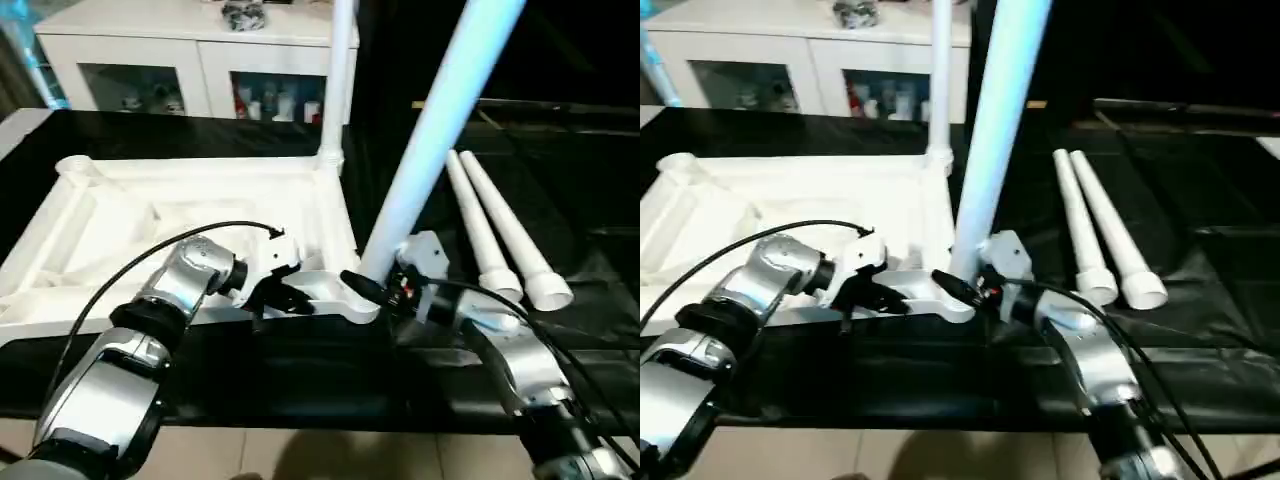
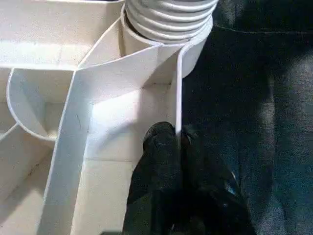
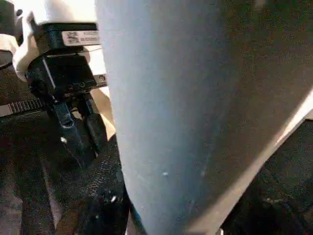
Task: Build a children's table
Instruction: Insert table leg to table base, then rotate leg to tighten
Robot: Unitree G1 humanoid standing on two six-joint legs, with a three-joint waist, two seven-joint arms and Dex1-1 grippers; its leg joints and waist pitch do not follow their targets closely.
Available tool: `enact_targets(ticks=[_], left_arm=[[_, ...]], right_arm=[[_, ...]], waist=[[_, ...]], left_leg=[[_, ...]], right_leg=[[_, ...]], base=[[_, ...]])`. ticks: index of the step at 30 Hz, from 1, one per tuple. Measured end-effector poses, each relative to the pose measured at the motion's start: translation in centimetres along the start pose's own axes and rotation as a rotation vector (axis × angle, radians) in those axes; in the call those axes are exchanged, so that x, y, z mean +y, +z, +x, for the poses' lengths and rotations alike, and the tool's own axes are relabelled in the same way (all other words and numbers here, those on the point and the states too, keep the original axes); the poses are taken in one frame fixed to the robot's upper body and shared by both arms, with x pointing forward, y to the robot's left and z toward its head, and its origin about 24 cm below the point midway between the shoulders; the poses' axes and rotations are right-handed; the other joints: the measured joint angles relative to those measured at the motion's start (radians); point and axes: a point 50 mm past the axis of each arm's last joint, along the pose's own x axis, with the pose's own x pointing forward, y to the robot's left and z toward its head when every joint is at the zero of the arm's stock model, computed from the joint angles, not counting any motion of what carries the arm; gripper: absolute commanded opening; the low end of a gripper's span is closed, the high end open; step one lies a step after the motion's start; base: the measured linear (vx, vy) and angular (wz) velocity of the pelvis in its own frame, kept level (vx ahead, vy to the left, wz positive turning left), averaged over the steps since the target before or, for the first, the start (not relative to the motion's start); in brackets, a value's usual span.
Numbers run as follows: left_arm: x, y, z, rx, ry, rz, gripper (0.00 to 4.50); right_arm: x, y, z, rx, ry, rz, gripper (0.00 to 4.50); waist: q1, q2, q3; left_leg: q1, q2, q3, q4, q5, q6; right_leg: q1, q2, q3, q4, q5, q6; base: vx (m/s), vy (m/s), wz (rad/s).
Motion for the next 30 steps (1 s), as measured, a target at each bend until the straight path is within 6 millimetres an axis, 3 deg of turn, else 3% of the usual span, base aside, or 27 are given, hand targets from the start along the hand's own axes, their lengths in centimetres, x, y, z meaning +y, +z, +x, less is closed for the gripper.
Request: enact_targets(ticks=[5, 16, 26, 30], left_arm=[[-0.1, -0.1, -0.9, 0.03, -0.033, 0.043, 0.0], [-0.5, -0.1, -1.6, 0.094, -0.127, 0.108, 0.0], [-0.4, -0.2, -1.3, 0.094, -0.117, 0.064, 0.0], [0.0, -0.3, -1.1, 0.073, -0.054, -0.016, 0.0]], right_arm=[[0.2, 0.2, 0.5, -0.004, 0.084, -0.011, 1.91], [1.2, 0.5, 0.3, 0.023, 0.27, -0.06, 1.91], [1.3, 0.3, 0.6, 0.014, 0.271, -0.042, 1.91], [0.9, 0.0, 1.3, -0.007, 0.159, -0.005, 1.91]], waist=[[-0.007, -0.002, 0.0], [0.009, -0.002, 0.0], [0.009, -0.002, -0.002], [0.006, 0.002, -0.001]], left_leg=[[-0.001, 0.0, 0.001, -0.005, 0.0, -0.001], [0.002, 0.0, 0.003, -0.008, -0.001, -0.002], [0.007, 0.0, 0.003, -0.008, -0.001, -0.002], [0.01, 0.0, 0.003, -0.008, -0.001, -0.003]], right_leg=[[-0.002, 0.0, 0.0, -0.001, 0.0, 0.0], [0.0, 0.0, 0.0, -0.002, -0.003, -0.003], [0.004, 0.0, 0.0, -0.002, -0.004, -0.001], [0.003, 0.0, 0.001, -0.001, -0.007, 0.005]], base=[[0.0, 0.0, 0.0], [0.0, 0.0, 0.0], [0.0, 0.0, 0.0], [0.0, 0.0, 0.0]])
